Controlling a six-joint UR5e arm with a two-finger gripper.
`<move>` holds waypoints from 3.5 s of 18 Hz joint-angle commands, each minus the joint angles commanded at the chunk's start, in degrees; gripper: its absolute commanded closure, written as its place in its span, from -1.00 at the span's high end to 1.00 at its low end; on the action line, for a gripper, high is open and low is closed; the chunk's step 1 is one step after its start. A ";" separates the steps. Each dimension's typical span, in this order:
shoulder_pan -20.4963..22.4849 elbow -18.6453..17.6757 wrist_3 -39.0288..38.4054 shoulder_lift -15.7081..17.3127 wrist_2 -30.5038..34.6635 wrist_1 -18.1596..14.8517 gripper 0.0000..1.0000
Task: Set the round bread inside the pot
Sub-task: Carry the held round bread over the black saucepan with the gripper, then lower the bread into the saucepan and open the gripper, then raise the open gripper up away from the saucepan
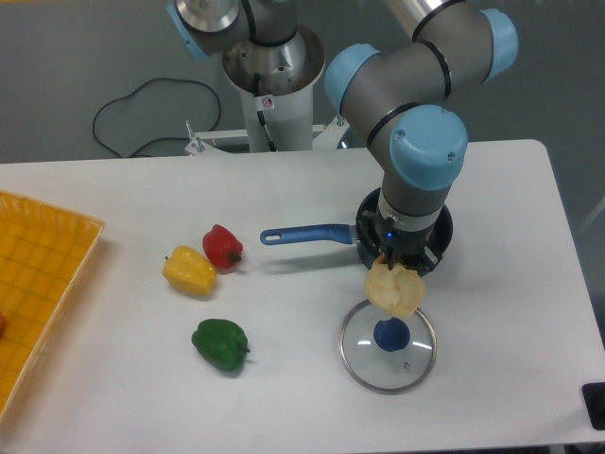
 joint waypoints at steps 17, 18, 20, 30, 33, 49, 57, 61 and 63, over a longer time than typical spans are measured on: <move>0.97 -9.93 3.43 5.62 3.78 0.18 -0.93; 0.97 -10.63 3.51 6.06 3.78 0.26 -0.93; 1.05 -11.86 5.17 7.03 4.22 0.18 -0.93; 5.09 -15.29 12.48 8.35 8.70 0.26 -0.90; 6.24 -15.99 12.92 8.35 9.23 0.44 -0.86; 7.21 -17.93 12.83 7.65 10.46 0.88 0.22; 7.03 -17.84 12.83 6.77 10.37 3.86 0.52; 6.86 -16.70 12.75 6.68 10.28 4.66 1.00; 6.94 -15.74 12.92 6.77 10.11 5.36 1.00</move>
